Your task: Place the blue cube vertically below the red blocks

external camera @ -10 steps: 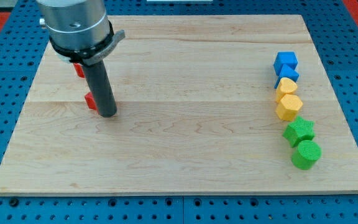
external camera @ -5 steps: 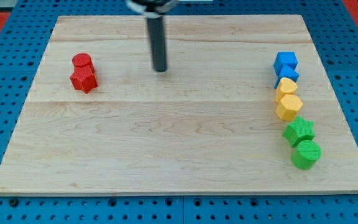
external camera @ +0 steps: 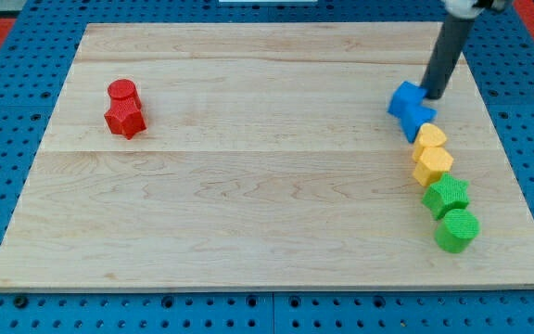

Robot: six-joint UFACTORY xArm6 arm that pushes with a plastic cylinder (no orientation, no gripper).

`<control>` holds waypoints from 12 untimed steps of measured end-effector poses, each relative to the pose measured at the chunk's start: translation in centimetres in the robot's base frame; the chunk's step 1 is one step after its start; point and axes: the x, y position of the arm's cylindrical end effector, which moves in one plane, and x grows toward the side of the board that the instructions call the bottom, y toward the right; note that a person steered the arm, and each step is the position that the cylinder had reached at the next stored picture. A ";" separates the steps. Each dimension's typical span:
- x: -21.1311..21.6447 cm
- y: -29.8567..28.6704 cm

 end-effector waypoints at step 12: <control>5.6 -29.7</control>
